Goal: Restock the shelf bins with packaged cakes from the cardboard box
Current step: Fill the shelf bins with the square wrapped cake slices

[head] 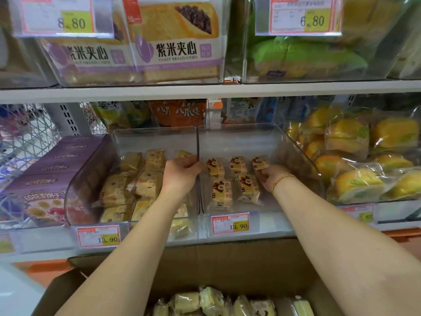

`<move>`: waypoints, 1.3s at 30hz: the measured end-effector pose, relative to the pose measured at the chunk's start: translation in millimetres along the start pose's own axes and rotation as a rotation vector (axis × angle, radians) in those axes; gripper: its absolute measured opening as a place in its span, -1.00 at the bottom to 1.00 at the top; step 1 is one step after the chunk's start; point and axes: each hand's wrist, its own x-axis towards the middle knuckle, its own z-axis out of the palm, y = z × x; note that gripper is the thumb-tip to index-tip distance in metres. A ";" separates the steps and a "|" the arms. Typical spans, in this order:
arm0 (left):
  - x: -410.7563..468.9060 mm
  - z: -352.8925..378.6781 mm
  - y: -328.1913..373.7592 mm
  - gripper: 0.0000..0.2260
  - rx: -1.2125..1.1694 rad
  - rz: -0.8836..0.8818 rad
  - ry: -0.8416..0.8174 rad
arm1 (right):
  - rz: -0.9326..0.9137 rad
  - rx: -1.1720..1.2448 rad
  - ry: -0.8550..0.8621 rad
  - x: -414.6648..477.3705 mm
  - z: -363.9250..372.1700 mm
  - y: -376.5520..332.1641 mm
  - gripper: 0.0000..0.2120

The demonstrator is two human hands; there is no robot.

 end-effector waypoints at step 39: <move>-245.1 112.4 -260.8 -0.52 0.867 -0.350 -0.987 | 0.448 -1.271 -0.590 -90.6 -230.4 310.7 -0.56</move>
